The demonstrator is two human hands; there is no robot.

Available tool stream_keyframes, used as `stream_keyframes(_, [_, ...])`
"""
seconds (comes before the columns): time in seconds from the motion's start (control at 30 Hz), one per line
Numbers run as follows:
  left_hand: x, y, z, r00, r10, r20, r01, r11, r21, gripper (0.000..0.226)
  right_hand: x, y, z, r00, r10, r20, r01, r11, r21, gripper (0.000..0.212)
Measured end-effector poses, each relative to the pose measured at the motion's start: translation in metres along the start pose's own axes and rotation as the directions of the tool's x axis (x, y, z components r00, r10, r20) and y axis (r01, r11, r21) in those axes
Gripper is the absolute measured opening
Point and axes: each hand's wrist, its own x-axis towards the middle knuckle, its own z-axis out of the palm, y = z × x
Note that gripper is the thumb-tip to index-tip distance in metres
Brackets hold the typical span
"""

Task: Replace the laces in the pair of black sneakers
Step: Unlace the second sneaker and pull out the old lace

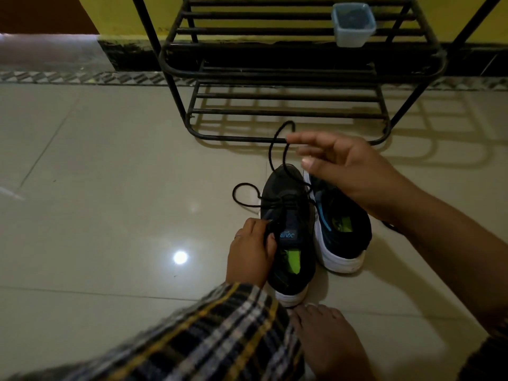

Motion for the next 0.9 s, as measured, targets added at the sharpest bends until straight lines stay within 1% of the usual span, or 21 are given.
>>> stream_keyframes(0.03, [0.0, 0.0, 0.0, 1.0, 0.002, -0.001, -0.002, 1.0, 0.0, 0.039, 0.003, 0.011, 0.001, 1.0, 0.017, -0.001, -0.017, 0.979, -0.201, 0.039])
stream_keyframes(0.07, [0.0, -0.001, 0.0, 1.0, 0.005, -0.003, -0.005, 1.0, 0.002, 0.039, 0.005, 0.022, 0.003, 0.999, 0.041, 0.018, -0.031, 0.925, -0.379, 0.041])
stream_keyframes(0.1, [0.0, -0.001, 0.0, 1.0, 0.005, -0.003, -0.005, 1.0, 0.004, 0.039, 0.006, 0.033, 0.005, 0.996, 0.081, 0.041, -0.048, 0.852, -0.521, 0.044])
stream_keyframes(0.13, [0.0, -0.001, 0.0, 1.0, 0.005, -0.003, -0.005, 1.0, 0.003, 0.041, 0.006, 0.043, 0.008, 0.99, 0.13, 0.054, -0.068, 0.776, -0.626, 0.046])
stream_keyframes(0.2, [0.0, 0.0, 0.0, 1.0, 0.005, -0.007, -0.005, 1.0, -0.002, 0.05, 0.003, 0.063, 0.013, 0.977, 0.205, 0.059, -0.08, 0.607, -0.791, 0.045])
stream_keyframes(0.27, [0.0, 0.0, 0.0, 1.0, 0.004, -0.007, -0.004, 1.0, -0.002, 0.058, -0.002, 0.078, 0.018, 0.974, 0.215, 0.073, -0.025, 0.419, -0.907, 0.039])
stream_keyframes(0.3, [0.0, -0.001, 0.001, 1.0, 0.0, -0.005, 0.0, 1.0, -0.001, 0.059, -0.005, 0.084, 0.02, 0.975, 0.207, 0.081, -0.001, 0.371, -0.929, 0.038])
stream_keyframes(0.33, [0.0, -0.001, 0.001, 1.0, -0.003, -0.005, 0.003, 1.0, 0.0, 0.058, -0.007, 0.088, 0.023, 0.977, 0.197, 0.085, 0.008, 0.365, -0.931, 0.039])
stream_keyframes(0.43, [0.0, 0.0, 0.001, 1.0, -0.006, -0.005, 0.006, 1.0, -0.003, 0.055, -0.007, 0.093, 0.03, 0.988, 0.148, 0.049, -0.016, 0.412, -0.911, 0.043])
stream_keyframes(0.5, [0.0, 0.0, 0.001, 1.0, -0.008, -0.004, 0.008, 1.0, 0.004, 0.056, -0.004, 0.093, 0.031, 0.99, 0.139, 0.021, -0.043, 0.442, -0.896, 0.041])
stream_keyframes(0.53, [0.0, 0.0, 0.001, 1.0, -0.008, -0.002, 0.008, 1.0, 0.006, 0.053, -0.003, 0.093, 0.031, 0.99, 0.139, 0.017, -0.047, 0.445, -0.894, 0.039])
stream_keyframes(0.6, [0.0, 0.0, 0.001, 1.0, -0.012, 0.001, 0.012, 1.0, 0.008, 0.046, -0.001, 0.093, 0.03, 0.991, 0.127, 0.029, -0.027, 0.417, -0.909, 0.031])
stream_keyframes(0.7, [0.0, -0.001, 0.001, 1.0, -0.01, 0.004, 0.01, 1.0, 0.014, 0.05, 0.003, 0.09, 0.032, 0.994, 0.098, 0.046, 0.008, 0.359, -0.933, 0.017])
stream_keyframes(0.77, [0.0, 0.0, 0.001, 1.0, -0.007, 0.003, 0.007, 1.0, 0.013, 0.047, 0.006, 0.089, 0.032, 0.996, 0.087, 0.029, -0.004, 0.361, -0.933, 0.012])
stream_keyframes(0.8, [-0.001, 0.0, 0.001, 1.0, -0.004, 0.002, 0.004, 1.0, 0.014, 0.049, 0.007, 0.089, 0.033, 0.997, 0.075, 0.01, -0.02, 0.383, -0.923, 0.012])
stream_keyframes(0.83, [0.0, 0.0, 0.0, 1.0, 0.0, -0.001, 0.0, 1.0, 0.016, 0.053, 0.009, 0.09, 0.033, 0.998, 0.052, -0.018, -0.039, 0.432, -0.901, 0.012])
stream_keyframes(0.9, [0.0, 0.0, 0.001, 1.0, 0.004, -0.002, -0.004, 1.0, 0.019, 0.059, 0.012, 0.085, 0.034, 0.997, 0.008, -0.082, -0.071, 0.575, -0.815, 0.017])
